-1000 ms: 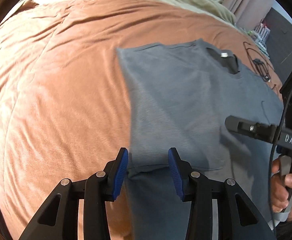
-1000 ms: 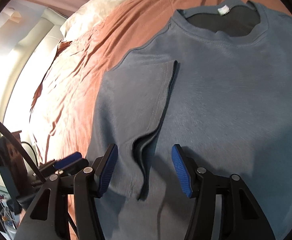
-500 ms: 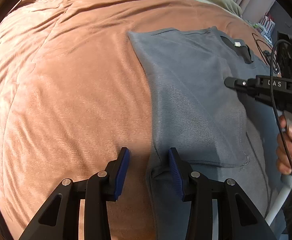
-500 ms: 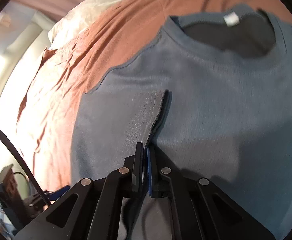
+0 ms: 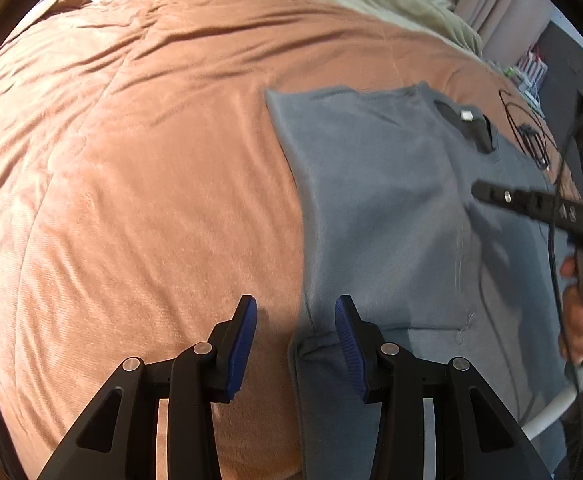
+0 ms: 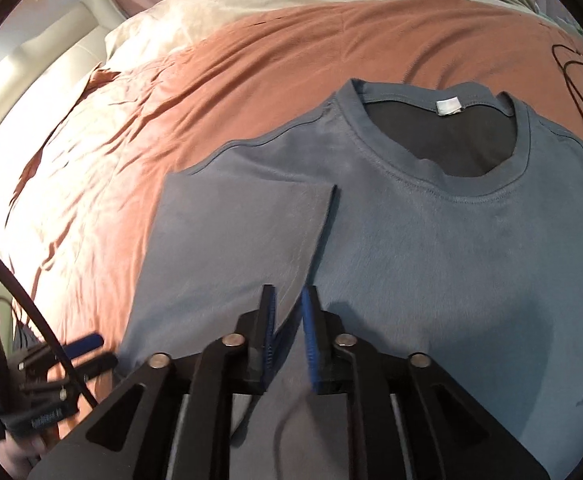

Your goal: Fold small clothes

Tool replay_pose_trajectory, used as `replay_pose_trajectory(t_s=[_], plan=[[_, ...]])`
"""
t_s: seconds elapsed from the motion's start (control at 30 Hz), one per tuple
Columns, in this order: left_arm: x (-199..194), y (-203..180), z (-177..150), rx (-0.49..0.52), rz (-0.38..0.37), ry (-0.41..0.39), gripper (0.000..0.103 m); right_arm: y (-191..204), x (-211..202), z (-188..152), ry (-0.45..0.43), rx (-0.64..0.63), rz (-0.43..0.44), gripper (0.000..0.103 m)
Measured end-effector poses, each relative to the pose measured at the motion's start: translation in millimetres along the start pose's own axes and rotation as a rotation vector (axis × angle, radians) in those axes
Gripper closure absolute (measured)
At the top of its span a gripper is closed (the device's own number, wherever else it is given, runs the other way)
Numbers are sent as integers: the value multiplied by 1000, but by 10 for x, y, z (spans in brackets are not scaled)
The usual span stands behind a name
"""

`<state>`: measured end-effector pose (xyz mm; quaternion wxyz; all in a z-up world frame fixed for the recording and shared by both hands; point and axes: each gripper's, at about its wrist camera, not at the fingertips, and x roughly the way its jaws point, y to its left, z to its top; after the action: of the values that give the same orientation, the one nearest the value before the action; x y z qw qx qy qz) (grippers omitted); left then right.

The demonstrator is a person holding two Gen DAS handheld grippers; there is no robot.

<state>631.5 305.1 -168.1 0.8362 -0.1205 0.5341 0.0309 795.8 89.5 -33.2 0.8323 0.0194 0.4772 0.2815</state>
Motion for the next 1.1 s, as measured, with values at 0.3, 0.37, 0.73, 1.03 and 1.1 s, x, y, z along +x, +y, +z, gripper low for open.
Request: replay_pose_trajectory(t_s=[0.3, 0.37, 0.73, 1.03, 1.1], plan=[[151, -22, 172, -35, 30, -33, 59, 285, 91, -131, 29, -131, 100, 80], [220, -29, 215, -43, 33, -32, 59, 310, 170, -167, 41, -148, 103, 80], [344, -73, 120, -31, 49, -5, 59, 307, 301, -416, 92, -239, 34, 80], [43, -86, -184, -48, 60, 29, 59, 360, -45, -667, 127, -260, -47, 80], [-84, -117, -239, -53, 67, 18, 59, 347, -225, -707, 110, -251, -52, 80]])
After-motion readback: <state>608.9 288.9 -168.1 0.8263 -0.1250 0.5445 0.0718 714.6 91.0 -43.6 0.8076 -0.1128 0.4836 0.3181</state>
